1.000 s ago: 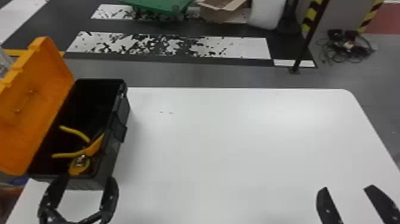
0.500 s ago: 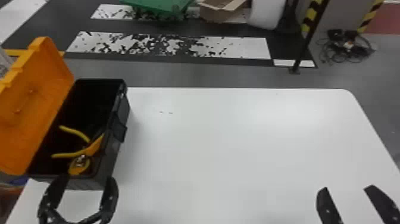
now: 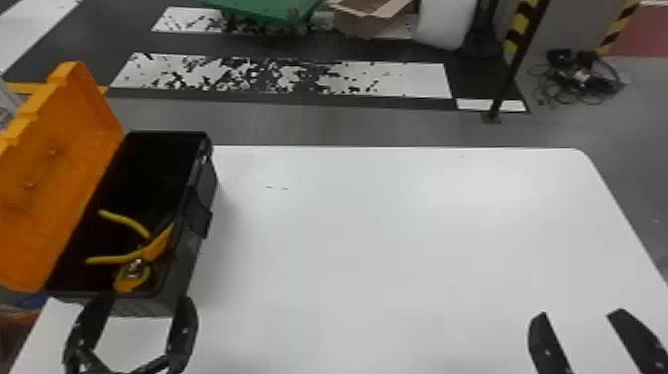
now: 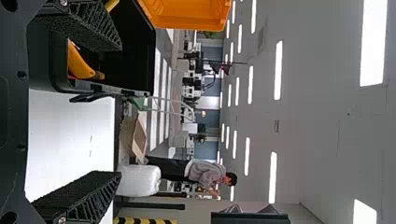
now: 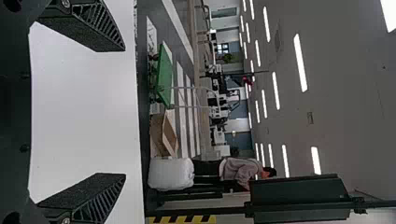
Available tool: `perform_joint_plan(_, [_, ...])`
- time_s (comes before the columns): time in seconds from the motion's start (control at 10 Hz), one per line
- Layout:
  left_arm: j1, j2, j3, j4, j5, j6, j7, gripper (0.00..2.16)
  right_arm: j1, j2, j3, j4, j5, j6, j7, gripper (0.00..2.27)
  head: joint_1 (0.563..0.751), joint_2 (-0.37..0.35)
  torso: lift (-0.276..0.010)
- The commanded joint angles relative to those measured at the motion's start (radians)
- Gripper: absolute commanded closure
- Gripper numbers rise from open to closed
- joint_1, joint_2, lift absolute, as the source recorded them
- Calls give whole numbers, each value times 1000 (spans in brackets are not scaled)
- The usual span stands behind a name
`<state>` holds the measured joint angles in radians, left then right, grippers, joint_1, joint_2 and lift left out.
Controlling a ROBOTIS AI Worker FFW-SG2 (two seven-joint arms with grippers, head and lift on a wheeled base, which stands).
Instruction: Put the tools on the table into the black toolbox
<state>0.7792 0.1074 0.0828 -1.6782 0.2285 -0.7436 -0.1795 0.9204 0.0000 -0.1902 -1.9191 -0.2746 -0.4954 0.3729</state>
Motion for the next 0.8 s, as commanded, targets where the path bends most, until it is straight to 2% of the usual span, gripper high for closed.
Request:
perform_joint_plan(0.0, [0, 0, 0, 0, 0, 1, 0, 43, 0, 1, 0, 0, 0, -5, 0, 43, 695, 11, -75])
perform_joint_plan(0.7, [5, 0, 0, 0, 5, -3, -2, 43, 3, 1, 0, 2, -2, -18, 0, 43, 695, 12, -75])
